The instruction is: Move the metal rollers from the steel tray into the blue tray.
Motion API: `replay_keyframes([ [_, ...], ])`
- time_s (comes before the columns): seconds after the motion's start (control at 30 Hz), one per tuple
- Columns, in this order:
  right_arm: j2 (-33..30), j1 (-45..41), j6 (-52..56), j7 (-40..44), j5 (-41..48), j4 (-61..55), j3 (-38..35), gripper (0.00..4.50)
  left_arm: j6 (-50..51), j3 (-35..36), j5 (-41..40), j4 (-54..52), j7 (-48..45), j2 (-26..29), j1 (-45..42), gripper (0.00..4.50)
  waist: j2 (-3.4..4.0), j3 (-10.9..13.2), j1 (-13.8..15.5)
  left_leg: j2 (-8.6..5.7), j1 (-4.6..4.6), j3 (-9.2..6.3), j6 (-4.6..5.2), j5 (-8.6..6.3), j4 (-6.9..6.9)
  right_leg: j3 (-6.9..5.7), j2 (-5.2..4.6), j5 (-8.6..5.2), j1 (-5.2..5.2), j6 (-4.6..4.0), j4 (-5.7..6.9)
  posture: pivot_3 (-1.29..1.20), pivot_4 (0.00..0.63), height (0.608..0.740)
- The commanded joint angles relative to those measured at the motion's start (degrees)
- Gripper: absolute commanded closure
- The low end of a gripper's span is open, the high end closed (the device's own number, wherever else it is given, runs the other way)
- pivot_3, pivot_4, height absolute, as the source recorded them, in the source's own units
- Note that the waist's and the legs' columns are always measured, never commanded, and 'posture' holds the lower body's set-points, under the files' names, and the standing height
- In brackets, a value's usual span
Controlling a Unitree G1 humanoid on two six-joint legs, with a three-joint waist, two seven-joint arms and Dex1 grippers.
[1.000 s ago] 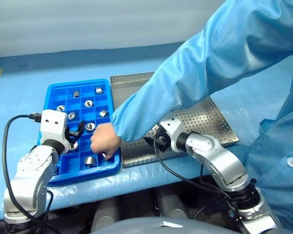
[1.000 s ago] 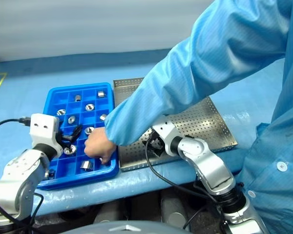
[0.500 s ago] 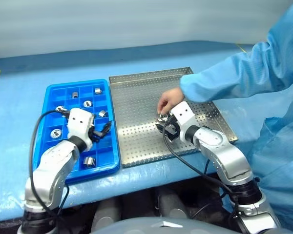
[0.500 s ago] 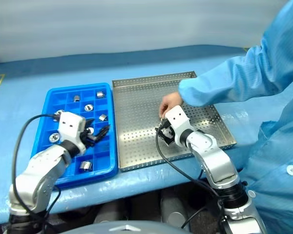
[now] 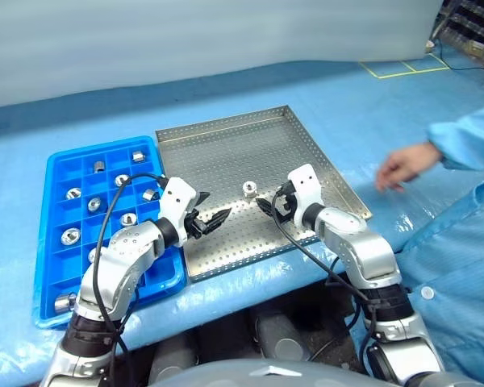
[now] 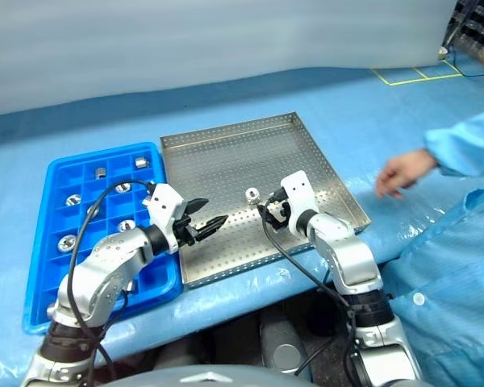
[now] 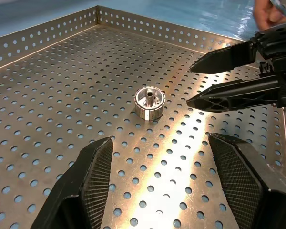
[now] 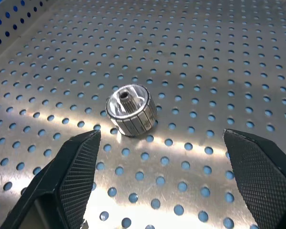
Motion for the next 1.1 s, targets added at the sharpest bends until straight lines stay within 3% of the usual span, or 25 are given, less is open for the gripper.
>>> replay_keyframes([
  [0.03,1.2,-3.5,-4.4,1.2,-0.8,4.4,0.8,0.17,-0.6,0.3,-0.3,-1.0,0.3,-0.2,0.2,1.02,0.00,0.0,-0.4,0.00,0.00,-0.01,0.00,0.00,0.00,0.00,0.00,0.00,0.00,0.00,0.01,-0.22,0.150,0.740],
  [0.4,7.6,-12.7,-12.2,4.4,-2.2,25.0,1.9,0.17,1.0,3.3,-0.3,-4.5,4.0,0.5,4.2,1.02,0.03,0.0,0.5,0.01,0.00,-0.03,0.00,0.00,-0.04,0.03,-0.02,0.16,-0.01,-0.20,0.01,-0.13,0.150,0.740],
  [0.47,7.8,-13.4,-12.9,3.0,-3.5,27.2,1.9,0.55,1.2,4.0,-0.3,-5.3,4.8,0.6,5.1,1.02,0.04,0.0,1.1,0.02,0.00,-0.03,0.01,0.00,-0.04,0.03,-0.04,0.17,-0.02,-0.19,0.00,-0.12,0.150,0.740],
  [0.63,8.0,-12.9,-12.9,0.5,-5.5,25.1,1.9,2.04,1.6,6.2,-0.3,-6.4,6.5,0.6,6.6,1.02,0.05,0.0,2.1,0.04,0.03,-0.02,0.01,0.00,-0.04,0.04,-0.01,0.17,-0.03,-0.20,0.03,-0.12,0.150,0.740],
  [0.67,7.9,-12.8,-12.8,0.5,-5.6,24.8,1.9,2.04,1.7,6.4,-0.3,-6.4,6.7,0.5,6.6,1.02,0.06,0.0,2.3,0.04,0.02,-0.02,0.01,0.00,-0.03,0.04,-0.01,0.17,-0.02,-0.20,0.03,-0.12,0.150,0.740],
  [0.77,8.1,-11.7,-11.6,1.5,-4.9,21.3,1.9,2.61,2.0,6.6,-0.2,-6.6,7.4,0.5,6.5,1.02,0.06,0.0,2.6,0.03,0.02,-0.01,0.01,0.00,-0.01,0.04,-0.01,0.17,-0.02,-0.20,0.03,-0.12,0.150,0.740],
  [0.9,8.5,-11.7,-10.3,1.2,-5.4,15.8,3.0,2.64,2.2,8.7,0.3,-8.0,8.8,1.3,7.1,1.02,0.07,0.0,2.7,0.03,0.01,0.00,0.01,0.00,-0.03,0.05,-0.01,0.17,-0.05,-0.20,0.04,-0.11,0.150,0.740],
  [1.1,10.7,-12.5,-6.4,7.1,-1.2,5.6,6.2,2.64,3.1,17.6,1.2,-9.2,14.7,1.1,8.5,1.02,0.08,0.0,3.2,0.10,-0.01,-0.06,0.01,0.00,-0.06,0.00,0.04,0.15,-0.10,-0.23,0.06,-0.07,0.150,0.740],
])
